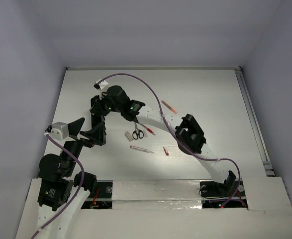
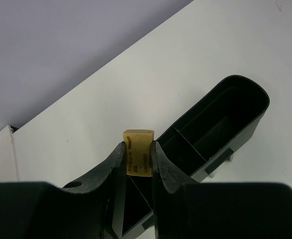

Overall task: Sort the stationery into containers
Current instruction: Place the stationery in the storage box.

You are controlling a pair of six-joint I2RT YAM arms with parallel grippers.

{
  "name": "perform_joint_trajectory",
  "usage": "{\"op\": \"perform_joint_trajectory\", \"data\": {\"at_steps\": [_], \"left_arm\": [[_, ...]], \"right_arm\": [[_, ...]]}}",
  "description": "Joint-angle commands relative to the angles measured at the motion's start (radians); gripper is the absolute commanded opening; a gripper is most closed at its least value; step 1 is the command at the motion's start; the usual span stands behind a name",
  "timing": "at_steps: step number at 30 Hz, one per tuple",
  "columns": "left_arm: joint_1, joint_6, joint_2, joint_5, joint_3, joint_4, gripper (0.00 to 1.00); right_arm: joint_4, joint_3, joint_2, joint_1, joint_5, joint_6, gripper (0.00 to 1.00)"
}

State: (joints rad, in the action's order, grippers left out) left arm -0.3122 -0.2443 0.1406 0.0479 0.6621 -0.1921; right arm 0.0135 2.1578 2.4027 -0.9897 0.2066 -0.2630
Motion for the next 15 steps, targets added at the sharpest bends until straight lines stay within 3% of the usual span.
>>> {"op": "perform_joint_trajectory", "data": {"at_steps": [1,5,15], "left_arm": [[0.004,0.0,-0.006,0.003,-0.006,0.04,0.99],[0.004,0.0,-0.004,0.001,-0.006,0.039,0.99],[0.004,-0.001,-0.004,0.0,-0.006,0.039,0.99]], "right_arm": [[-0.067,0.022,-0.001,-0.007,0.017,-0.008,0.22],[-0.073,0.02,-0.002,-0.007,0.022,-0.008,0.31],[-0.089,-0.004,-0.019,-0.007,0.025,-0.013,0.33]]}}
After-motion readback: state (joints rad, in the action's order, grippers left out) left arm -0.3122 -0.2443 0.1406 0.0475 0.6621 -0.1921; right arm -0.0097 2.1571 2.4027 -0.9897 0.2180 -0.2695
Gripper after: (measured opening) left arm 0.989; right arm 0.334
